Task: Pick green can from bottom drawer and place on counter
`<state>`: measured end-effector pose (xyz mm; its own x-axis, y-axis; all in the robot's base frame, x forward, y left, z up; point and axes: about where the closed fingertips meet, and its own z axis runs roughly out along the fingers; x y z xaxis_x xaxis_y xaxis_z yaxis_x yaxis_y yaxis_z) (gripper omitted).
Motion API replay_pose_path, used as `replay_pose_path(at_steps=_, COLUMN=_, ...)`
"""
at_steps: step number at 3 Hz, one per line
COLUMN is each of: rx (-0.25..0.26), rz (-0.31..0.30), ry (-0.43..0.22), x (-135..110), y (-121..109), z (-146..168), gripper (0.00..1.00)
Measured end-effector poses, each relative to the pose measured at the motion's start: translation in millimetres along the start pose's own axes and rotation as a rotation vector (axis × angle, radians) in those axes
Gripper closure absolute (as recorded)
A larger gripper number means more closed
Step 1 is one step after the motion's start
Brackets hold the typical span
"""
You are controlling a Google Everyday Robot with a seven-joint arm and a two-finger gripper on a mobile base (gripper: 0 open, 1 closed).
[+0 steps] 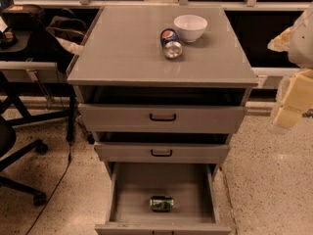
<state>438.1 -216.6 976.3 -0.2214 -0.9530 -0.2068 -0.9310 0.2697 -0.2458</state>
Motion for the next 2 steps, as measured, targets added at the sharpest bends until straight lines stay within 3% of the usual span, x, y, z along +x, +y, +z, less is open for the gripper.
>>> replay_pose_path(at_steps=1, rx=0.000, rz=0.000, ry=0.000, x=0.0, y=0.0, z=0.0, gripper=0.00)
replay_pose_path(at_steps=2, rx=-0.007, rz=-0.025, ry=-0.047, x=0.8, y=2.1, z=9.7, gripper=0.00)
